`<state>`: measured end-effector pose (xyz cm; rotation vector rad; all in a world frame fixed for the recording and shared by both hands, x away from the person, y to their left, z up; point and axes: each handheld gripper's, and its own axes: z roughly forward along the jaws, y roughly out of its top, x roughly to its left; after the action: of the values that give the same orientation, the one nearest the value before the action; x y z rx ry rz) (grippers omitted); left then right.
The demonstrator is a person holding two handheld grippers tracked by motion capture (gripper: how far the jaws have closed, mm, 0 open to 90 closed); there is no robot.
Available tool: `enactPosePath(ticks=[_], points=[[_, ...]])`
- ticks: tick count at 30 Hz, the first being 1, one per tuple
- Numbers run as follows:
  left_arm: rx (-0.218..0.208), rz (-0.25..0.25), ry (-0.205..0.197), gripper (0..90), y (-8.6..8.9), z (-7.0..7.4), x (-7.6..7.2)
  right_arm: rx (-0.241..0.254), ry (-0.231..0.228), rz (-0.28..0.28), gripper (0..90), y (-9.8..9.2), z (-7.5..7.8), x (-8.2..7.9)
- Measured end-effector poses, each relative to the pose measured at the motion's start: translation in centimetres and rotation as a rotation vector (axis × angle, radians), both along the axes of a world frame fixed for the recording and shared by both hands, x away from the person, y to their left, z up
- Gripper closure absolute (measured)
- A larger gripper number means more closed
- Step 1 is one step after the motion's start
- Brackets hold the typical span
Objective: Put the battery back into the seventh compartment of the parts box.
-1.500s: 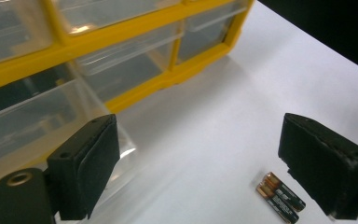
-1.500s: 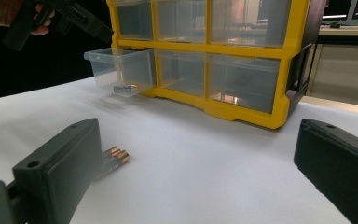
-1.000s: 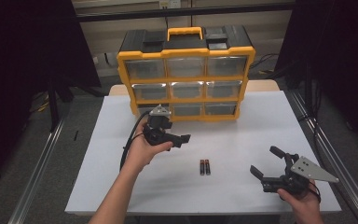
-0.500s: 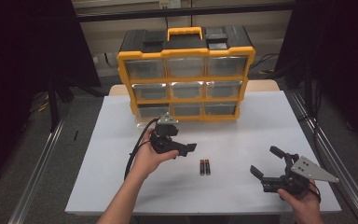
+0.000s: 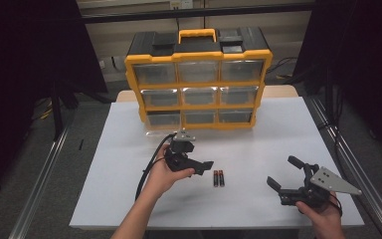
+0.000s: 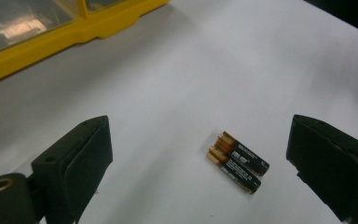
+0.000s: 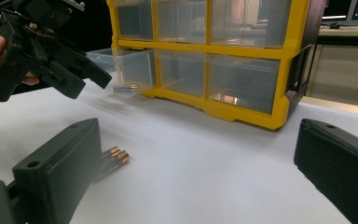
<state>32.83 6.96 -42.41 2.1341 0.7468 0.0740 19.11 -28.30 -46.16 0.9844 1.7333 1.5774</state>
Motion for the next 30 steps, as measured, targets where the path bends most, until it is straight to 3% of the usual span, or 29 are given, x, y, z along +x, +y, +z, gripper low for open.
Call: enactPosePath(ticks=[2, 6, 7, 8, 9, 10, 11, 12, 13, 18, 26, 27, 28, 29, 30], points=[[0.023, -0.009, 0.008, 6.7, -0.1, 0.0, -0.1, 0.000, -0.002, 0.001, 0.8, 0.0, 0.0, 0.0], [0.016, -0.005, -0.002, 6.7, -0.4, -0.4, -0.3, -0.003, -0.003, 0.001, 0.8, 0.0, 0.0, 0.0], [-0.006, -0.011, 0.010, 6.7, -0.5, -0.6, -0.3, -0.003, -0.005, 0.002, 0.8, 0.0, 0.0, 0.0], [0.023, -0.019, 0.011, 6.7, -0.4, -0.6, -0.3, -0.002, -0.004, 0.001, 0.8, 0.0, 0.0, 0.0], [-0.001, -0.019, 0.010, 6.7, -0.5, -0.8, -0.3, -0.003, -0.005, 0.002, 0.8, -0.1, 0.0, 0.0], [0.024, -0.018, 0.013, 6.7, -0.5, -0.8, -0.4, -0.004, -0.004, 0.006, 0.8, -0.1, 0.0, 0.0], [0.001, -0.019, 0.008, 6.7, -0.5, -1.0, -0.4, 0.000, -0.005, 0.001, 0.8, -0.1, 0.0, 0.0], [0.014, -0.022, 0.009, 6.7, -0.5, -1.0, -0.4, 0.000, -0.003, 0.001, 0.8, -0.1, 0.0, 0.0], [-0.004, -0.019, 0.010, 6.7, -0.6, -1.2, -0.5, 0.000, -0.002, 0.001, 0.8, 0.0, 0.0, 0.0], [0.025, -0.032, 0.016, 6.3, -0.9, -1.5, -0.8, -0.002, -0.005, 0.001, 0.8, 0.0, 0.0, 0.0], [0.014, -0.021, 0.007, 6.3, -1.2, -2.2, -1.3, -0.001, -0.003, 0.002, 0.8, -0.1, 0.0, 0.0], [0.035, -0.026, 0.003, 6.3, -1.2, -2.1, -1.3, 0.000, -0.004, 0.002, 0.8, -0.1, 0.0, 0.0], [0.014, -0.025, 0.004, 6.3, -1.3, -2.3, -1.4, 0.000, -0.003, 0.001, 0.8, 0.0, 0.0, 0.0], [0.042, -0.024, 0.006, 6.4, -1.3, -2.3, -1.5, 0.000, -0.003, 0.001, 0.8, 0.0, 0.0, 0.0], [0.020, -0.024, 0.010, 6.7, -1.4, -2.5, -1.5, 0.000, -0.003, 0.002, 0.8, 0.0, 0.0, 0.0]])
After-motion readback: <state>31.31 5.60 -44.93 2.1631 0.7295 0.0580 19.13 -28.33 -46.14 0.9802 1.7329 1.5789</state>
